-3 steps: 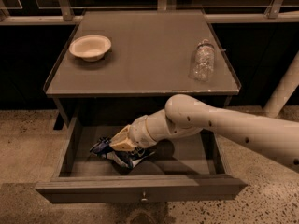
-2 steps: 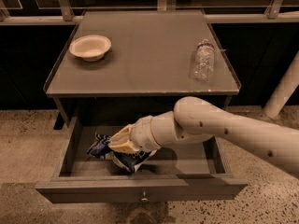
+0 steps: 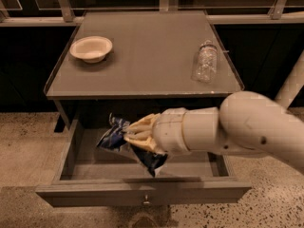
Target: Pick blue chip bag from top drawer and place on counter
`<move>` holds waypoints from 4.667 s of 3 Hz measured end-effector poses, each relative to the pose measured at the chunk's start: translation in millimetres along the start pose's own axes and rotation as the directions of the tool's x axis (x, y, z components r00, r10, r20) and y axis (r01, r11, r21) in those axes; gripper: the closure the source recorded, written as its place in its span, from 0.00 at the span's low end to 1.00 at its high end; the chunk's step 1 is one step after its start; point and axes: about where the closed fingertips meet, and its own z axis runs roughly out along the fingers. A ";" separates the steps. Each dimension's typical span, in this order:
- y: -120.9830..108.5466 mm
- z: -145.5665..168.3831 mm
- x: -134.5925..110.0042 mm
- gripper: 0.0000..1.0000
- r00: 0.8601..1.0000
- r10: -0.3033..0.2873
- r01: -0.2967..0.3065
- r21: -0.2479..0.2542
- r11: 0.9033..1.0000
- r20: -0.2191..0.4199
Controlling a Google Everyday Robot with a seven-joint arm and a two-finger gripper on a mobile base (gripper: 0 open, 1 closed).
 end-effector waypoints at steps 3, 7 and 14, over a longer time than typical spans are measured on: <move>-8.9 -18.7 -2.2 1.00 1.000 -0.016 0.017 0.044 0.999 -0.014; -189.0 -69.8 -83.1 1.00 0.953 -0.292 0.301 0.124 0.946 -0.082; -255.9 -14.5 -72.3 0.12 0.958 -0.273 0.283 0.140 0.949 -0.087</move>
Offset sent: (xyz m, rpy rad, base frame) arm -0.0018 -0.0182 0.0084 -0.0171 -0.0165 -0.0433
